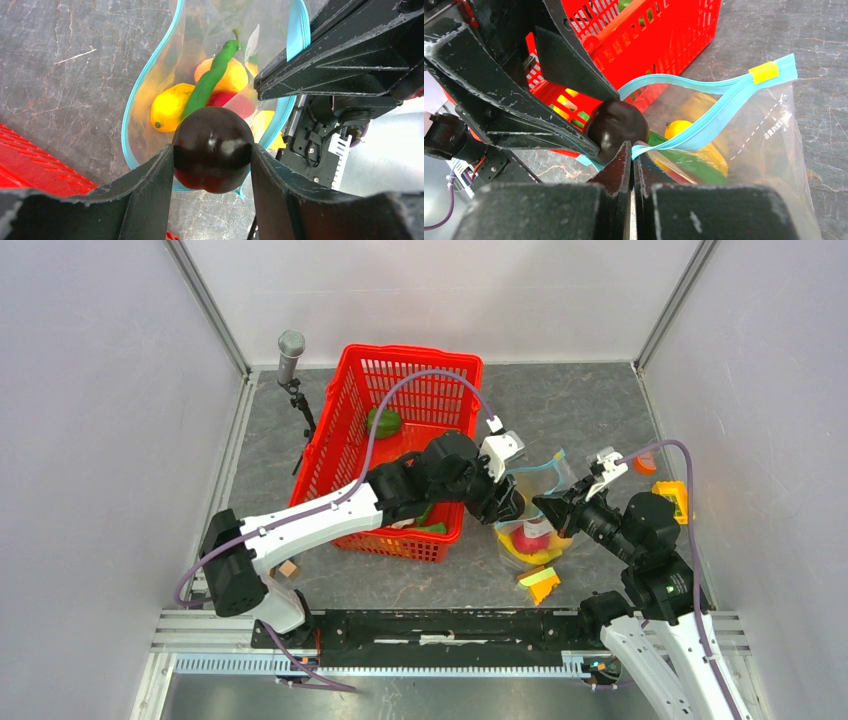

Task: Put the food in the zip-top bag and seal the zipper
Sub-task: Place the fake fruit in the zipper food storage bag.

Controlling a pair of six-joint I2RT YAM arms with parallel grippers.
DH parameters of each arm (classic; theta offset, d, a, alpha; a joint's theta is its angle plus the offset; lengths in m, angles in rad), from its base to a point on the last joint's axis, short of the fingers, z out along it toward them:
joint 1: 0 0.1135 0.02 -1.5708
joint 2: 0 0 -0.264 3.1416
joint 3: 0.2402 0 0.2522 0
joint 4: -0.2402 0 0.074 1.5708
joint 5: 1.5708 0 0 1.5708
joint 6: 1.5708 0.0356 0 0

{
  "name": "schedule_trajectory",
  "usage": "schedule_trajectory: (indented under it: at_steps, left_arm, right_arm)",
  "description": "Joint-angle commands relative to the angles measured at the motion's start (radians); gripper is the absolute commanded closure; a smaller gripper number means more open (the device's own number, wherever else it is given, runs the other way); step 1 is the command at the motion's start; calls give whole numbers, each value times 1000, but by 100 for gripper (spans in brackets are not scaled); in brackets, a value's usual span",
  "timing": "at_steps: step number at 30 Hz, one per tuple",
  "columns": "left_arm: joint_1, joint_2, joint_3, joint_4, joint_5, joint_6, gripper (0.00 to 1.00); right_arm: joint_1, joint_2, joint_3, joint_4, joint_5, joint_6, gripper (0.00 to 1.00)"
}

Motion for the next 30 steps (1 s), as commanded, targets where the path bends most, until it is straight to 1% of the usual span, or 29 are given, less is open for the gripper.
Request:
schedule_trajectory:
  at_steps: [1, 4, 6, 8, 11, 14, 15, 17, 20, 21, 23, 25, 27, 30]
  left_arm:
    - [-3, 14, 28, -19, 14, 15, 55]
    - [-3, 2, 13, 50, -5, -13, 61]
    - [-3, -7, -1, 101, -43, -41, 68]
    - [-3, -9, -13, 145, -101, -70, 72]
    - [-3, -5, -27, 191, -159, -102, 75]
    - [-3, 4, -39, 249, -160, -128, 77]
    - [-3, 6, -43, 272, -140, -136, 77]
    - [-4, 17, -45, 315, -39, -134, 77]
    - [-5, 42, -33, 329, 148, -123, 69]
    - [-7, 55, -24, 318, 188, -116, 63]
    - [-10, 78, 2, 261, 219, -99, 50]
    - [-10, 91, 23, 198, 199, -85, 38]
    - [-9, 74, 18, 191, 145, -85, 19]
    - [-10, -4, -39, 277, 86, -114, 7]
  right_arm:
    - [5, -17, 9, 75, -37, -3, 97]
    - [5, -22, 4, 89, -82, -29, 97]
    - [5, -25, 12, 89, -127, -50, 97]
    - [5, -31, 22, 91, -177, -68, 97]
    - [5, -43, 37, 86, -253, -98, 97]
    - [5, -56, 41, 85, -317, -121, 97]
    - [5, -61, 41, 84, -315, -122, 97]
    - [5, -65, 39, 81, -269, -116, 97]
    - [5, -71, 30, 87, -169, -89, 97]
    - [5, -74, 25, 97, -139, -76, 97]
    - [5, -76, 12, 119, -106, -54, 97]
    - [5, -80, 1, 138, -79, -36, 97]
    - [5, -83, -1, 141, -46, -28, 97]
    - [4, -91, 5, 124, 16, -30, 98]
